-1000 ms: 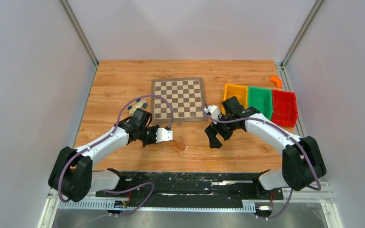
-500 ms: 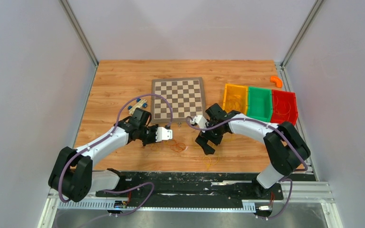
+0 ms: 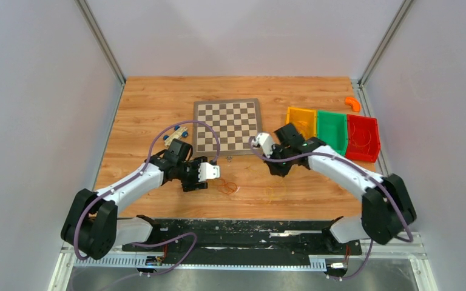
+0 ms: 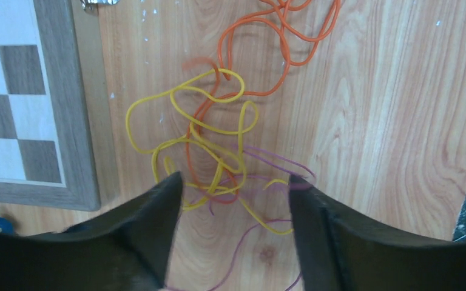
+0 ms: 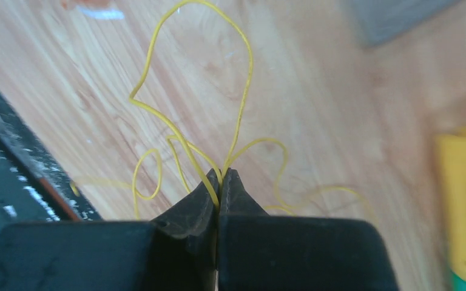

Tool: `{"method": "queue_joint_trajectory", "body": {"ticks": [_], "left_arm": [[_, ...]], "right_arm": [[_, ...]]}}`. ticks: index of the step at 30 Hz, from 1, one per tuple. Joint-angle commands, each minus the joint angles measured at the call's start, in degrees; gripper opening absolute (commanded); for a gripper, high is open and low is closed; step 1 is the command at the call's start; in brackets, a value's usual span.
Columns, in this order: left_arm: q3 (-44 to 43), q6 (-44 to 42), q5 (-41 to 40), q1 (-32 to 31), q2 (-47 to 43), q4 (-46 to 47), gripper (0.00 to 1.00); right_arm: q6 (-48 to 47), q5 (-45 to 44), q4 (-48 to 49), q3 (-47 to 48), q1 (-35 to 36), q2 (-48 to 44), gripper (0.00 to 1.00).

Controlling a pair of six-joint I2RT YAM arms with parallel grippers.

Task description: Untangle the cables

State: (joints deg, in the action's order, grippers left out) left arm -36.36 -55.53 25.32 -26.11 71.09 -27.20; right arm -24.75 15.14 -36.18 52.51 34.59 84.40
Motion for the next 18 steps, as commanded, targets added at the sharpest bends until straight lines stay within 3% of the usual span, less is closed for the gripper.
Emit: {"method": "queue_joint_trajectory", "body": {"ticks": [1, 2, 4, 14, 18], "left_arm": [[0.1, 2.0, -0.4, 0.3, -2.7, 2.0, 0.79], [0.1, 2.3, -0.5, 0.3, -3.2, 2.1, 0.9], [0.0, 3.4, -0.6, 0.3, -3.8, 2.5, 0.99], [-1.7, 6.0, -0.9, 0.4, -5.3, 3.4, 1.0], [-1.9, 6.1, -0.8, 0.4, -5.4, 3.6, 1.0]], "right_arm": [[0.1, 8.8, -7.9, 10.3, -8.9, -11.1, 0.0], [0.5, 11.4, -9.2, 12.3, -12.0, -12.2, 0.0], [0.2, 14.7, -11.1, 16.0, -18.9, -14.3, 0.0], [-2.6, 27.5, -16.4, 30.1, -46.2, -12.4, 0.0], [-1.6, 28.8, -16.1, 32.0, -50.5, -6.3, 0.0]]}}
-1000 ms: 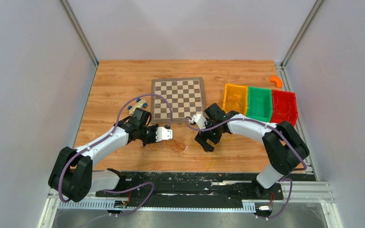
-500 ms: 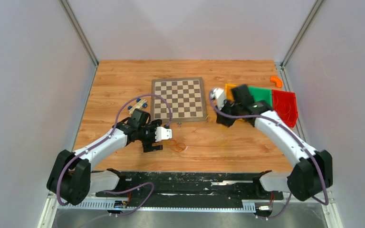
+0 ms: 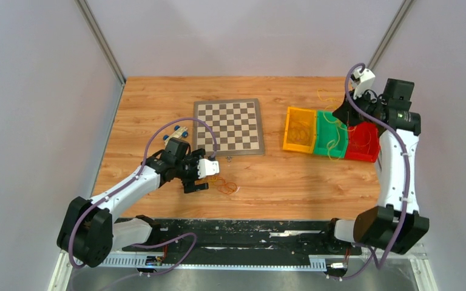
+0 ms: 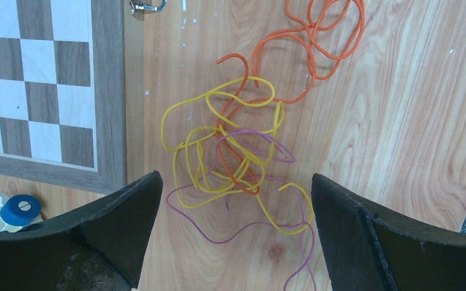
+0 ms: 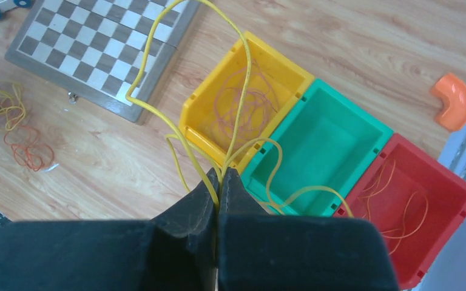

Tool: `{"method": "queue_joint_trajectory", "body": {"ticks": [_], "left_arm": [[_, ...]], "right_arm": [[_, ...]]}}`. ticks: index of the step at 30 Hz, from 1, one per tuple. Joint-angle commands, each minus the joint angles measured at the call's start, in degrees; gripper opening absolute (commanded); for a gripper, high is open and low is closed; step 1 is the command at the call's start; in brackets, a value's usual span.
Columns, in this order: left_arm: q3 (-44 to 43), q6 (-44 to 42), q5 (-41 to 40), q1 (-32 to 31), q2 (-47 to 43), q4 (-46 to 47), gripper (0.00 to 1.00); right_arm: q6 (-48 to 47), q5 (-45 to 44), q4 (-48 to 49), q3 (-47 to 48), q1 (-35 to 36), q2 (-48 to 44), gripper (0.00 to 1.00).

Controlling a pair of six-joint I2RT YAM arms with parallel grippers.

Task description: Untangle the cables

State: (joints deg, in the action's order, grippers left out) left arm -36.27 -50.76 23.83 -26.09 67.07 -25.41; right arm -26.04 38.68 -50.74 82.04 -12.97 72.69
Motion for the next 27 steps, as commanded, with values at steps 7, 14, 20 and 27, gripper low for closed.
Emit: {"method": "queue_joint_trajectory", "body": {"ticks": [7, 14, 20, 27], "left_arm": [[-2.0, 2.0, 1.5, 0.4, -1.9, 1.9, 1.0], [-1.2, 1.3, 1.7, 0.3, -2.1, 2.3, 1.0], [-0.5, 0.8, 1.0, 0.4, -2.2, 3.5, 1.0], [-0.5, 0.1, 0.4, 0.4, -0.9, 4.4, 1.0]], "right_arm": [[5.5, 8.4, 2.5, 3.8, -7.0, 19.4, 0.0], [10.0, 15.2, 6.9, 8.5, -9.3, 33.5, 0.0], [8.1, 15.5, 16.9, 8.4, -9.7, 35.2, 0.0], [9.9, 15.7, 29.1, 6.6, -9.6, 34.5, 0.0]]}}
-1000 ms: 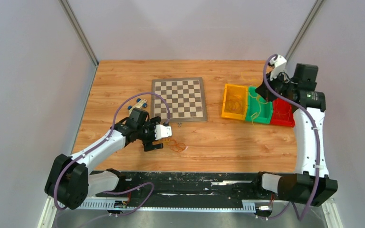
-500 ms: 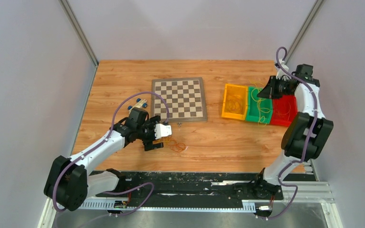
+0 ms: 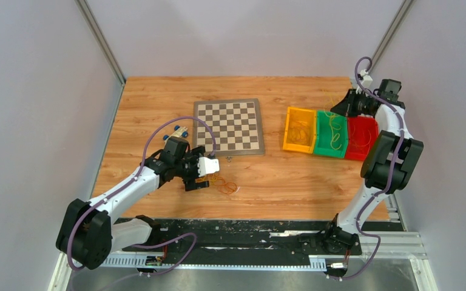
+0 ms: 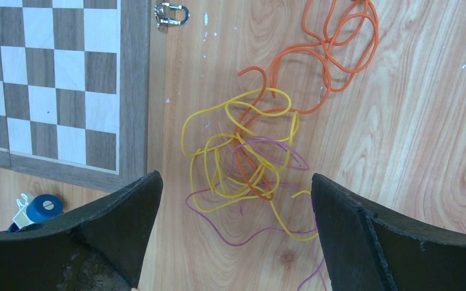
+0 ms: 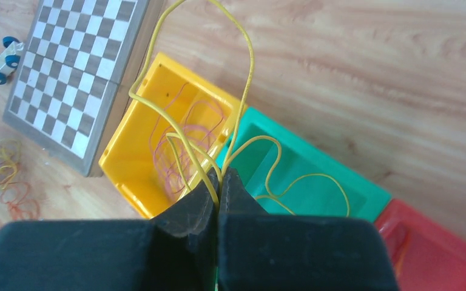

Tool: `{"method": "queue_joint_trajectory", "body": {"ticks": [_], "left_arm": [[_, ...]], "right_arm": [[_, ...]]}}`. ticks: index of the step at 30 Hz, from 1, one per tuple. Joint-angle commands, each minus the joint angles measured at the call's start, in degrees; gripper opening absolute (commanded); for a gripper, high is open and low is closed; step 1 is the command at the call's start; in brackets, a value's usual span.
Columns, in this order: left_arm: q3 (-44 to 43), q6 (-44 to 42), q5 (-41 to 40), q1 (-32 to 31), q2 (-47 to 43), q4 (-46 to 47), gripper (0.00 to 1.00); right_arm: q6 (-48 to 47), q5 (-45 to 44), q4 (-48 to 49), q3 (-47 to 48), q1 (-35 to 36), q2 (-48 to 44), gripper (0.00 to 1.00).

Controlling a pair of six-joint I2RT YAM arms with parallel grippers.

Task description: Untangle the cables

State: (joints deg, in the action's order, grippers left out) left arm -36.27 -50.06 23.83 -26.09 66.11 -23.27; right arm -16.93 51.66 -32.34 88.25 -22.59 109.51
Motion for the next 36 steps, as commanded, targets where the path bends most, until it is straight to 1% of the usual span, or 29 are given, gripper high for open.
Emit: {"method": "queue_joint_trajectory", "body": {"ticks": [1, 5, 11, 15, 18, 23, 28, 34, 36], "left_arm": [[-0.5, -0.6, 0.4, 0.4, 0.2, 2.2, 1.0], [-0.2, -0.5, 0.1, 0.6, 0.2, 2.3, 1.0], [0.6, -1.1, 0.2, 0.9, -0.9, 2.3, 1.0], [-0.1, -1.3, 0.1, 0.9, -0.5, 1.9, 1.0], [-0.4, -1.5, -0.1, 1.0, -0.4, 1.6, 1.0], [-0.4, -1.6, -0.3, 0.9, -0.4, 1.4, 1.0], [-0.5, -1.3, -0.2, 1.0, 0.1, 1.3, 1.0], [-0.3, -1.2, -1.3, 1.0, -0.1, 2.9, 1.0], [-0.3, -1.2, -1.5, 1.0, -0.3, 3.1, 1.0]], "right_arm": [[0.8, 2.5, 12.0, -0.2, 0.1, -2.2, 0.0], [-2.7, 1.0, 16.8, -5.8, 0.1, -4.1, 0.0], [-12.4, -1.5, 17.1, -17.2, -0.2, -11.7, 0.0], [-12.5, -6.8, 16.3, -20.2, -0.3, -14.6, 0.0], [-11.3, -12.2, 14.1, -19.9, -0.1, -15.0, 0.0], [-15.0, -18.0, 7.0, -18.1, 1.3, -12.4, 0.0], [-15.2, -23.6, 4.0, -17.0, 4.2, -10.0, 0.0], [-10.6, -36.3, 0.6, -14.1, 9.6, -5.6, 0.0], [-8.4, -37.7, -0.5, -12.8, 10.6, -5.4, 0.04]]}}
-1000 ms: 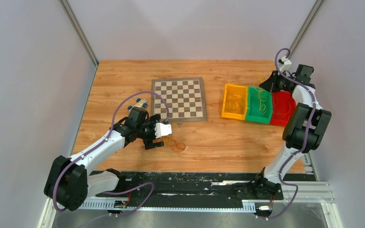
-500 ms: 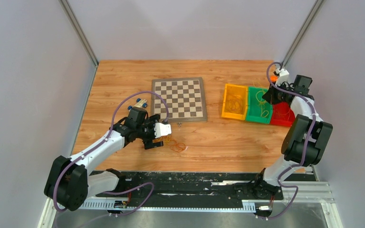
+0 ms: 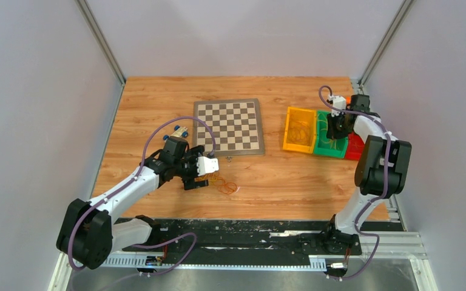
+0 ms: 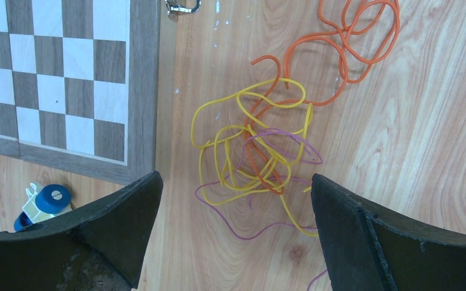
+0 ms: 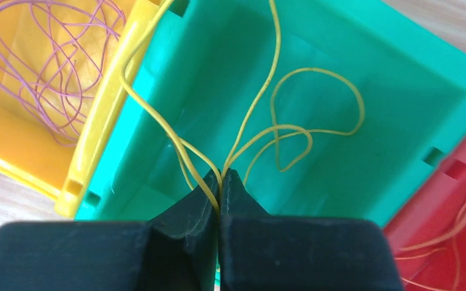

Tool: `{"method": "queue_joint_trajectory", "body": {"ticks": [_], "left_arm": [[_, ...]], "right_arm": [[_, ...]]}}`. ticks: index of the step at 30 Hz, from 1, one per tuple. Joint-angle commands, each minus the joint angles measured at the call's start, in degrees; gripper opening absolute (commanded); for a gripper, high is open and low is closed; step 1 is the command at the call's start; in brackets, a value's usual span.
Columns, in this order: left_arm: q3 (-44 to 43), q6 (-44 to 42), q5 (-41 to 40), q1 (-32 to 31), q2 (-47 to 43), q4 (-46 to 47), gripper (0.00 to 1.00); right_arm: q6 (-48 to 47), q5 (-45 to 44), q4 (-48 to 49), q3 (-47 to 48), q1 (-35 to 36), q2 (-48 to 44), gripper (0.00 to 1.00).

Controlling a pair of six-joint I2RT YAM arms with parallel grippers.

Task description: Untangle the cables

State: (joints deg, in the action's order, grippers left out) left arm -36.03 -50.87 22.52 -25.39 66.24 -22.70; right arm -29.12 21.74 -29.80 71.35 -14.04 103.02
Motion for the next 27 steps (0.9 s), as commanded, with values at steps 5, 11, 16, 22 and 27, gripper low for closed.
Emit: {"method": "queue_joint_trajectory", "body": {"ticks": [5, 11, 16, 22, 27], "left_arm": [[-1.2, -0.3, 0.2, 0.3, -0.5, 1.6, 1.0], [-1.8, -0.3, -0.4, 0.3, -0.9, 1.4, 1.0], [-1.6, -0.6, -0.3, 0.5, -2.0, 1.0, 1.0], [-1.5, -0.5, -0.3, 0.6, -2.2, 1.0, 1.0], [-1.5, -0.7, -0.4, 0.8, -2.4, 0.8, 1.0]], "right_arm": [[8.9, -8.8, -6.1, 7.1, 2.8, -1.3, 0.25], [9.0, -8.3, -14.7, 12.0, 2.7, -1.6, 0.67], [3.9, -4.0, -15.9, 12.0, 2.3, -3.8, 0.58], [1.4, 2.0, -15.9, 14.4, 2.4, 0.0, 0.55], [0.8, 2.3, -15.7, 16.9, 2.5, 3.7, 0.34]]}}
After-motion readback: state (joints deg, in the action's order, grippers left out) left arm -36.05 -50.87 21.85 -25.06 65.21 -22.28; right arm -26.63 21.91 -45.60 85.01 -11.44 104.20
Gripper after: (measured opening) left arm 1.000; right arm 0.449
